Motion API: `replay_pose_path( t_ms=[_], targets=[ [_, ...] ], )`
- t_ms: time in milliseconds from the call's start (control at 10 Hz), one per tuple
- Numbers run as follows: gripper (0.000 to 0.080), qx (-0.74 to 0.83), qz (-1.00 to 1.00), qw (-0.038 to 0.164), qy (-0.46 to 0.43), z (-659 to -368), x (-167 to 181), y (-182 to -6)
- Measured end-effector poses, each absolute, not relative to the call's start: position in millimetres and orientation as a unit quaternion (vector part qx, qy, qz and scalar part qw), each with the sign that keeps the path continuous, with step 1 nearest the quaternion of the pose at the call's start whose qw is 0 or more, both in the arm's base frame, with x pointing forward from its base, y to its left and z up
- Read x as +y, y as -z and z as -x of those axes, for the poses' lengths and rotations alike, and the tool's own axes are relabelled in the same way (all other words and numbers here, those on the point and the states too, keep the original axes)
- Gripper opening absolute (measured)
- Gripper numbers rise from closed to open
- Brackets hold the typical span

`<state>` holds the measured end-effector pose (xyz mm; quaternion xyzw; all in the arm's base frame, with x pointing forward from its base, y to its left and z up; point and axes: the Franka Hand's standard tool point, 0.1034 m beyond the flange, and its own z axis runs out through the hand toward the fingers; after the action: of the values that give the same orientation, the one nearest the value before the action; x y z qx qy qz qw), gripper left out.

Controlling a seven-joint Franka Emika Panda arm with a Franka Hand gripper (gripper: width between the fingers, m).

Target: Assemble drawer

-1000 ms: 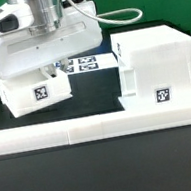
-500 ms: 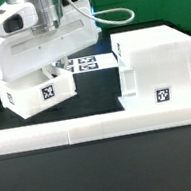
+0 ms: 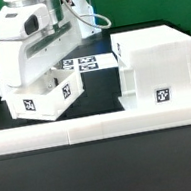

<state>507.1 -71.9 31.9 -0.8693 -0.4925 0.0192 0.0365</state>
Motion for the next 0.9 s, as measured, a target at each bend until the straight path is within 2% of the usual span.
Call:
replay_pose_path(
  t_ms=[300,500,900],
  targets=[
    [0.0042,-0.552,0.833,0.035,-0.021,-506.2,-74.6,-30.7],
    [0.0042,-0.622,0.782,0.022,-0.026,-511.6,-66.5,-28.4],
    [0.0042,-0.633,0.774,0.022,-0.027,-511.2,-61.9,-26.9]
  ],
)
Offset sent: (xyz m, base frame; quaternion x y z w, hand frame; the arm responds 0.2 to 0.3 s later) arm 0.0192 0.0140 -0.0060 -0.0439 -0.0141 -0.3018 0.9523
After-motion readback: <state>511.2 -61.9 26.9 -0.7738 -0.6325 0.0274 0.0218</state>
